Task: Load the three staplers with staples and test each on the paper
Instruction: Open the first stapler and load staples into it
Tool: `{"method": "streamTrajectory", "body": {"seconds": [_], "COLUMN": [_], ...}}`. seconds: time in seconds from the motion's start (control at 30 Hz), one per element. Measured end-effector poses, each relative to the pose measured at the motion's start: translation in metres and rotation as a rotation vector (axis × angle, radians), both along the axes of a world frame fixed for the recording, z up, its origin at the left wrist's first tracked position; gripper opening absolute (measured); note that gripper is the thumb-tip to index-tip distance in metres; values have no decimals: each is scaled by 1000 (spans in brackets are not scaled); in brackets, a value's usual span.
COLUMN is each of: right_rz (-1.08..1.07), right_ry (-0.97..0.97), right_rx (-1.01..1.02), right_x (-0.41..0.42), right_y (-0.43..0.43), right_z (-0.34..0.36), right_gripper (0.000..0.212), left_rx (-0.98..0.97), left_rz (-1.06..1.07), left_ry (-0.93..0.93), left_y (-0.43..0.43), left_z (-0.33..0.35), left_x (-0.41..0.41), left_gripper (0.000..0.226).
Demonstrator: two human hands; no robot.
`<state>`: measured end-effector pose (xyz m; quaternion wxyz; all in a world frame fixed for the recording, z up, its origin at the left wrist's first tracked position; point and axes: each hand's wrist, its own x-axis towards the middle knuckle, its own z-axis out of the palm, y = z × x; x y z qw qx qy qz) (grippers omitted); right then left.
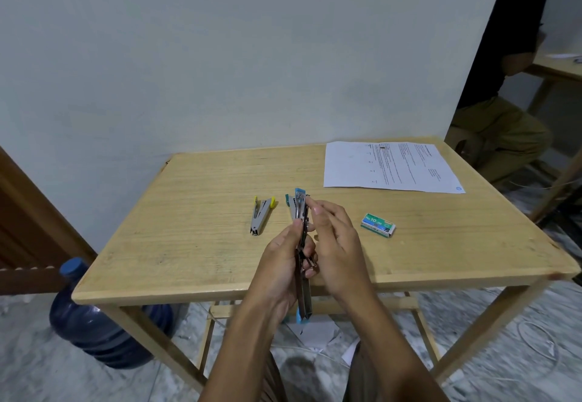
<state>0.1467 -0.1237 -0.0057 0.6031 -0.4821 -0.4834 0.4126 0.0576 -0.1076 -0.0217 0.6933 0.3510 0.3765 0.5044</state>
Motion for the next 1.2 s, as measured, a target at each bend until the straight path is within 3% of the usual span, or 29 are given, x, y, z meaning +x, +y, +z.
{"method": "streamTrajectory", "body": {"seconds": [0.17, 0.33, 0.53, 0.73, 0.9, 1.0, 1.1, 1.13, 1.2], "right_rz": [8, 16, 49, -15, -20, -46, -107, -75, 2], "right_ry": [50, 29, -64, -346, -413, -205, 238, 443, 819], "right_rx": [-60, -77, -15, 50, 46, 8, -175, -251, -380], "right_x": [7, 8, 7, 6, 6, 6, 7, 7, 6], "right_y": [5, 7, -5, -5, -3, -6, 6, 10, 19], "right_z": [3, 3, 7, -2, -8, -1, -6, -7, -9], "right_gripper": [28, 48, 24, 64, 52, 40, 44, 44, 45], "left_rx": [79, 112, 32, -27, -77, -92, -36, 21, 232], "left_rz": [6, 21, 14, 9, 15, 16, 9, 12, 31], "left_ry": [119, 183, 64, 2, -53, -60, 72, 183, 577], "left_y": [0, 2, 1, -2, 0, 3, 7, 7, 12], "left_z": [2, 0, 2, 5, 3, -1, 1, 4, 7], "left_x": [-4, -6, -4, -2, -2, -3, -3, -3, -6], "left_gripper": [29, 29, 30, 33, 32, 30, 31, 32, 31]}}
